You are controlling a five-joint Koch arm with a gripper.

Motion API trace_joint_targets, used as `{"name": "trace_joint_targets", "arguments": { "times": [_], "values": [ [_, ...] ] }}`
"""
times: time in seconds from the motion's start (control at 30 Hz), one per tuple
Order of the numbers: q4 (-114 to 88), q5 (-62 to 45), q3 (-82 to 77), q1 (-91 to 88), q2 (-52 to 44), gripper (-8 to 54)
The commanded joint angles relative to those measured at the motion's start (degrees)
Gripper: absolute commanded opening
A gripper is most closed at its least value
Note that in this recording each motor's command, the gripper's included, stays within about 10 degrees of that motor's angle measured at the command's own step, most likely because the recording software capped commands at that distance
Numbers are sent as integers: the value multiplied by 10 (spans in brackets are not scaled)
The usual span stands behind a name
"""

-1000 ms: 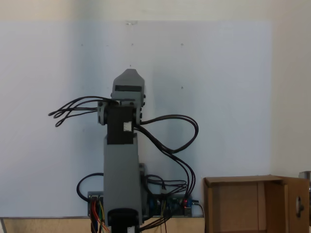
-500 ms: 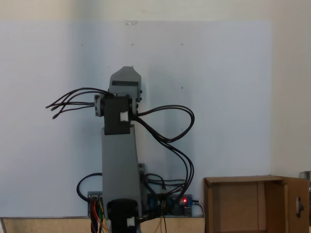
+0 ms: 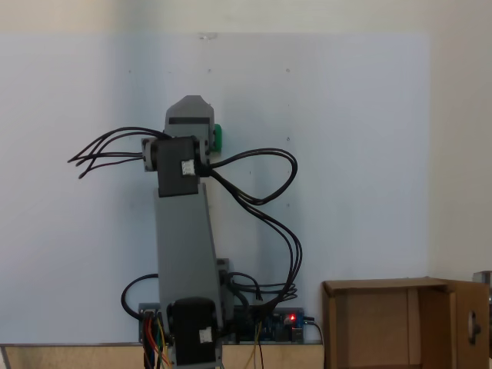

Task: Grasp a green dice and put it in the bin.

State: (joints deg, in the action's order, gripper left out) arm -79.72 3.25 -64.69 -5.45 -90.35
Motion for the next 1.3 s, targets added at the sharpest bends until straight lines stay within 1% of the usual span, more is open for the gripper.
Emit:
{"name": "trace_joint_targets", "arguments": {
  "times": [0.0,0.23,0.4,0.57,0.9,1.03,1.27],
  "values": [
    [8,31,25,2,-1,412],
    [5,32,24,9,-6,412],
    [3,57,24,19,-21,410],
    [-26,62,24,21,-20,405],
    [-18,65,24,27,-17,406],
    [-14,66,24,25,-1,407],
    [17,66,24,33,57,410]
  ]
}}
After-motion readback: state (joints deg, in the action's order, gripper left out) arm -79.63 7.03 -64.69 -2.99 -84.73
